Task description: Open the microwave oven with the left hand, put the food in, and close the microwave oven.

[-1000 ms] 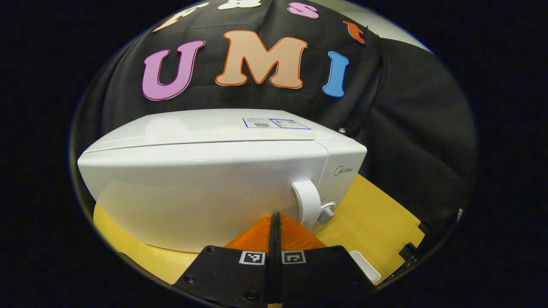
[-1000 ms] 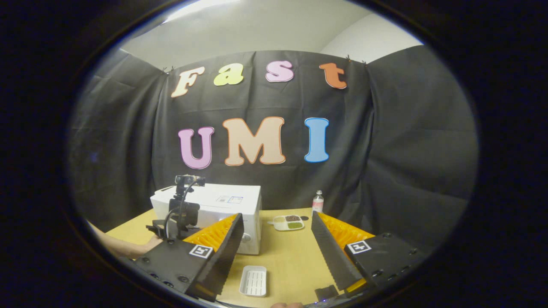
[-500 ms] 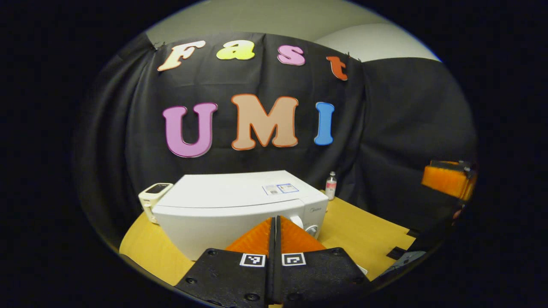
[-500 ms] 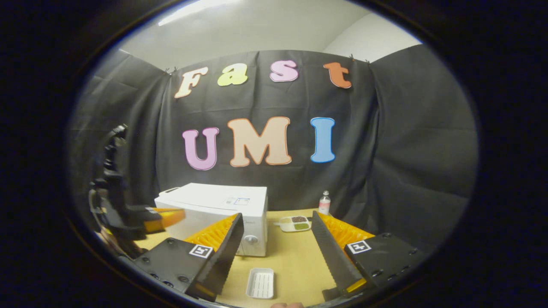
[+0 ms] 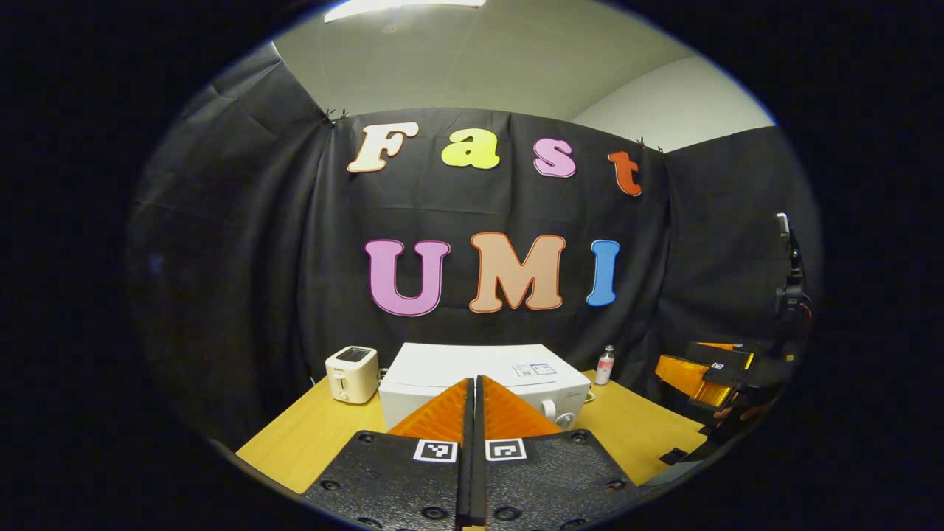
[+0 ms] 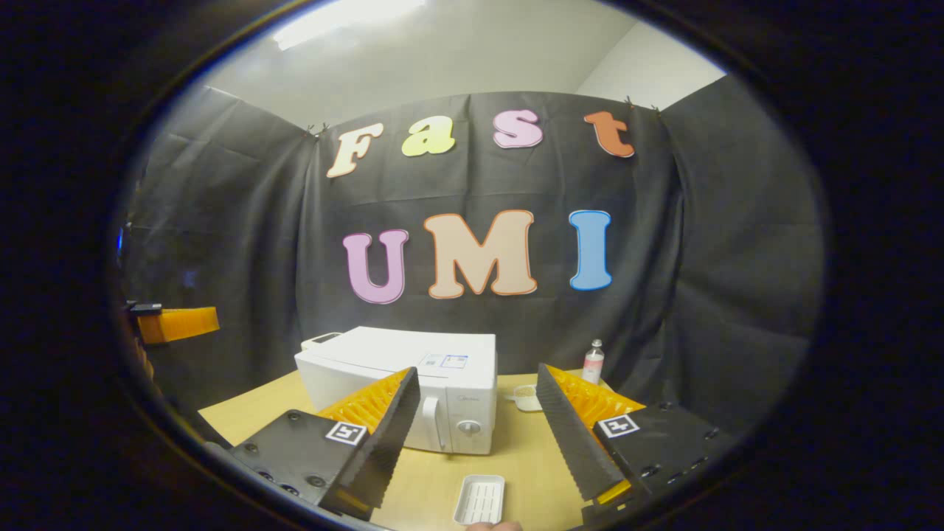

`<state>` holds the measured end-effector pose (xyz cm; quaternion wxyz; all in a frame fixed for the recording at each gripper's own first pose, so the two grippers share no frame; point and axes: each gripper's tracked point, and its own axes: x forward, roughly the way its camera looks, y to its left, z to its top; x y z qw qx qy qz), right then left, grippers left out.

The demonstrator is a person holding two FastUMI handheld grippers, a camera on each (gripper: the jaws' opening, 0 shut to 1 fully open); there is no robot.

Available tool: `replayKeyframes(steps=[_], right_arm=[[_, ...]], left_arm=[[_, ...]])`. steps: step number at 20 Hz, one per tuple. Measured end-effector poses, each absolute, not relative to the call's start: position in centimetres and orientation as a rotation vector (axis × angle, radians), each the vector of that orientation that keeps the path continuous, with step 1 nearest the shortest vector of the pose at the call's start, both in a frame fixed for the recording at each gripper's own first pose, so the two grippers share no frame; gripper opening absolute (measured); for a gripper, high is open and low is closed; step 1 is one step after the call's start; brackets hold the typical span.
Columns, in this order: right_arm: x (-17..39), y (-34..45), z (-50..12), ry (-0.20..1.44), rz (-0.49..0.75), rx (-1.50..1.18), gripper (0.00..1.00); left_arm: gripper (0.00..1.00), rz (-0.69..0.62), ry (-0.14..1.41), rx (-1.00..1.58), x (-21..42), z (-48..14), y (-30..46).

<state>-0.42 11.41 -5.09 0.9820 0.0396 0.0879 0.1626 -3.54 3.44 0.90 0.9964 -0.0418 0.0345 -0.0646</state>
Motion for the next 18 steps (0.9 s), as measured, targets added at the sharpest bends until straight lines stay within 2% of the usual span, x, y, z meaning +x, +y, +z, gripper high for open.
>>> replayKeyframes(steps=[3, 6, 8, 9, 11, 12, 17, 18], right_arm=[[-0.8, 12.4, -4.8, 0.168, 0.355, 0.067, 0.87], [-1.1, 12.6, -4.9, 0.173, 0.361, 0.062, 0.87], [-1.3, 12.4, -4.6, 0.169, 0.355, 0.067, 0.87], [-1.3, 12.3, -4.5, 0.168, 0.353, 0.067, 0.97], [-1.5, 11.9, -4.3, 0.165, 0.347, 0.062, 0.97], [-1.7, 11.7, -4.2, 0.163, 0.343, 0.062, 0.87], [-2.2, 11.1, -4.0, 0.161, 0.332, 0.063, 0.87], [-2.2, 11.1, -3.9, 0.160, 0.331, 0.063, 0.87]], left_arm=[[0.00, -0.118, 0.002, -0.121, -3.6, 2.1, 3.2], [0.93, -0.111, -0.051, -0.150, -4.0, 3.5, 3.1], [0.95, -0.095, -0.033, -0.098, -3.9, 2.5, 3.6], [0.96, -0.094, -0.028, -0.082, -4.0, 2.6, 3.5], [0.95, -0.094, -0.026, -0.080, -4.0, 2.7, 3.2], [0.95, -0.091, -0.026, -0.081, -4.0, 2.5, 3.1], [0.93, -0.081, 0.000, -0.059, -4.1, 1.5, 3.3], [0.96, -0.079, 0.008, -0.052, -4.2, 1.2, 3.3]])
